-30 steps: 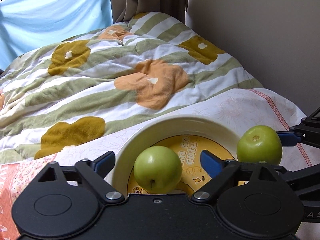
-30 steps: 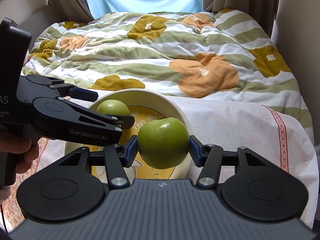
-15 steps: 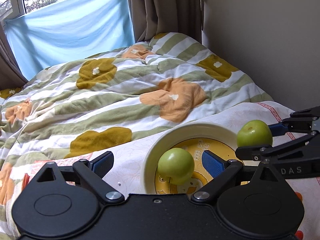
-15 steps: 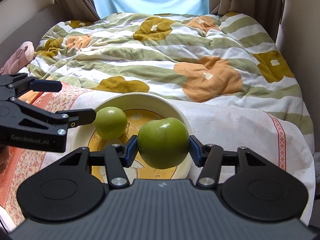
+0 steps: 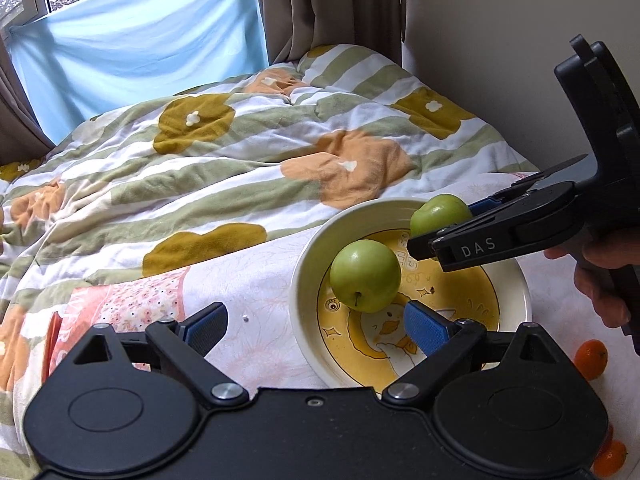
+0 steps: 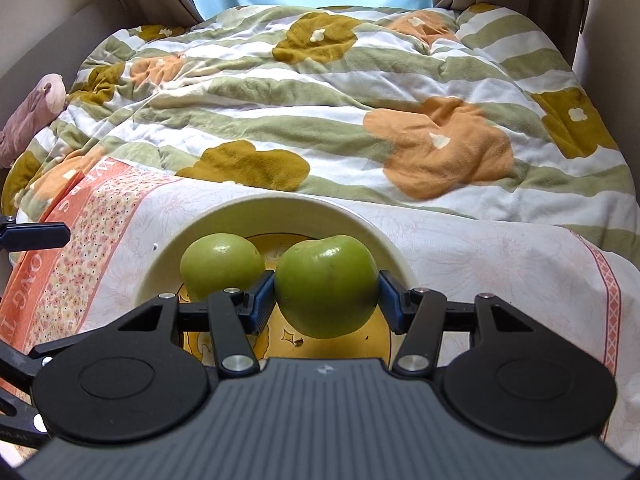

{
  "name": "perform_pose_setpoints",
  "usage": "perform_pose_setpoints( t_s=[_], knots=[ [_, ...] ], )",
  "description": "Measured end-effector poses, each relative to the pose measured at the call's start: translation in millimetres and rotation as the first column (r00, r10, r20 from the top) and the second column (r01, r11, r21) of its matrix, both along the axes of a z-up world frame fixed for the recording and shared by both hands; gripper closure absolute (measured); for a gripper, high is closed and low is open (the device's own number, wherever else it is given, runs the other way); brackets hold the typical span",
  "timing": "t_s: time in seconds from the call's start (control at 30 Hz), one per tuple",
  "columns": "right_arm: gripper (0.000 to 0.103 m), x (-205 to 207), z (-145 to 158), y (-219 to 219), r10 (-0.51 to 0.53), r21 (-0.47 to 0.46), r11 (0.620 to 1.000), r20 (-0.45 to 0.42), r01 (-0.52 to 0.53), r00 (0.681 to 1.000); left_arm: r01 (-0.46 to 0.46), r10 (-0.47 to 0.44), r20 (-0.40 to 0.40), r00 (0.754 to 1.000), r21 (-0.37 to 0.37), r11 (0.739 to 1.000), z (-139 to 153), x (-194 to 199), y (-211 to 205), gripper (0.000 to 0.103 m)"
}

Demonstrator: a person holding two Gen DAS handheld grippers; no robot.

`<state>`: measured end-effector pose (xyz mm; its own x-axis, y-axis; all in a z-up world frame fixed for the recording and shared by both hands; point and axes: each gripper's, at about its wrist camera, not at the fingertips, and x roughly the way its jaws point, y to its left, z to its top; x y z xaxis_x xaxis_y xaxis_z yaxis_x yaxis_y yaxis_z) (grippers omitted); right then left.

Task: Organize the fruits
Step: 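Open both tools to release the green apples in the bowl, then move both tools back toward the remaining fruit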

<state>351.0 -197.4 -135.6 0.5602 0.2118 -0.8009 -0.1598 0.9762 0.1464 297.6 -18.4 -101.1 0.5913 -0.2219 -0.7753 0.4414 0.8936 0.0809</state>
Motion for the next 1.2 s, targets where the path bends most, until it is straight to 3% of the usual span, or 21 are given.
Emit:
perform_pose_setpoints(
  t_s=[0.1, 0.17, 0.27, 0.4, 0.73, 1.2],
  knots=[
    [0.033, -1, 0, 3, 0.005, 0.01, 1.0, 0.037, -0.006, 0.999, 0.002, -0.003, -0.006, 1.0, -0.011, 1.0, -2, 1, 3, 0.006],
    [0.016, -1, 3, 4, 0.005, 0.005, 1.0, 0.053, -0.005, 0.999, 0.003, -0.003, -0.008, 1.0, -0.009, 1.0, -2, 2, 2, 0.006],
    [0.0, -1, 3, 2, -0.014, -0.002, 1.0, 0.045, 0.014, 0.999, 0.004, -0.004, -0.011, 1.0, -0.007, 1.0, -2, 1, 3, 0.006],
    [0.0, -6, 6, -10, -0.06, 0.064, 0.996, 0.048, 0.057, 0.997, 0.005, -0.004, -0.006, 1.0, 0.009, 1.0, -1, -1, 3, 0.006],
    [0.0, -36, 47, -17, -0.068, 0.028, 0.998, 0.13, 0.065, 0.989, -0.028, 0.028, 0.044, 0.999, -0.003, 1.0, 23, -18, 4, 0.006],
    [0.0, -134, 108, -38, -0.053, 0.026, 0.998, 0.207, 0.048, 0.977, -0.162, 0.166, 0.154, 0.974, -0.037, 0.986, 73, -102, 2, 0.006]
  ],
)
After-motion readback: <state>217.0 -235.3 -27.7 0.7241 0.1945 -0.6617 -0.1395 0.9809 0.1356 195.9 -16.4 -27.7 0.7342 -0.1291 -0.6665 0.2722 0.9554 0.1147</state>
